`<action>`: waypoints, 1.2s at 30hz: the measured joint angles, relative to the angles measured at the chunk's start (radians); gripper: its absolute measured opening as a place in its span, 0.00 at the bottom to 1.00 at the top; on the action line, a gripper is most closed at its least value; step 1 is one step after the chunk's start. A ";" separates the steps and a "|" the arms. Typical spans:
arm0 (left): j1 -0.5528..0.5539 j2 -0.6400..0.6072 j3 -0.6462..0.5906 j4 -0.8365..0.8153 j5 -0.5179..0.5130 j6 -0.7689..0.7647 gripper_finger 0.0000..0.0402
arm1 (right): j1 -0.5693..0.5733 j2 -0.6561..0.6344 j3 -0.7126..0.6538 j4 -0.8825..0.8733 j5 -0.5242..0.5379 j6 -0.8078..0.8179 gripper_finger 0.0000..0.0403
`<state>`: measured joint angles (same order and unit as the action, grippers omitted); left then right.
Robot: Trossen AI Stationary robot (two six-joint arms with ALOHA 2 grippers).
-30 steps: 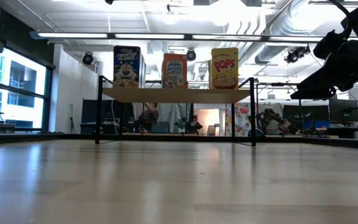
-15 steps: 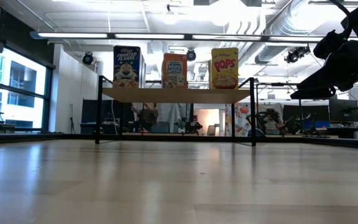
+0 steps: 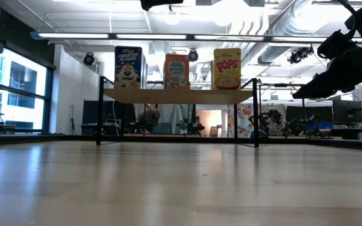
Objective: Stack cereal on shelf
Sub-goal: Put the orange cereal on the shelf aligned with the other orange cereal boxes
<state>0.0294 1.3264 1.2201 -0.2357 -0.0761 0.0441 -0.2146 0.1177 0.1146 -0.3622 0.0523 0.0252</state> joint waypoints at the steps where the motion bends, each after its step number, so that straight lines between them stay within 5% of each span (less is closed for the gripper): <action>1: -0.003 0.009 0.000 0.011 0.000 -0.006 0.67 | 0.000 0.000 0.000 0.000 0.000 0.000 0.74; 6: -0.019 0.029 0.000 0.024 0.000 -0.043 0.67 | 0.000 0.000 -0.001 0.010 -0.001 0.007 0.74; 13: -0.031 0.029 0.000 0.039 0.000 -0.060 0.67 | 0.000 0.000 -0.002 0.091 0.003 0.384 0.74; 24: -0.031 0.028 0.000 0.078 0.000 -0.060 0.67 | -0.001 0.000 -0.002 0.186 0.081 0.568 0.74; 30: -0.032 0.028 0.000 0.077 0.000 -0.060 0.67 | 0.000 0.000 0.018 0.279 -0.158 0.578 0.74; 36: -0.033 0.028 0.000 0.076 0.000 -0.069 0.67 | -0.001 0.010 0.116 0.277 -0.282 0.534 0.74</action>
<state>-0.0032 1.3548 1.2201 -0.1596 -0.0757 -0.0246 -0.2153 0.1281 0.2309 -0.0850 -0.2301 0.5597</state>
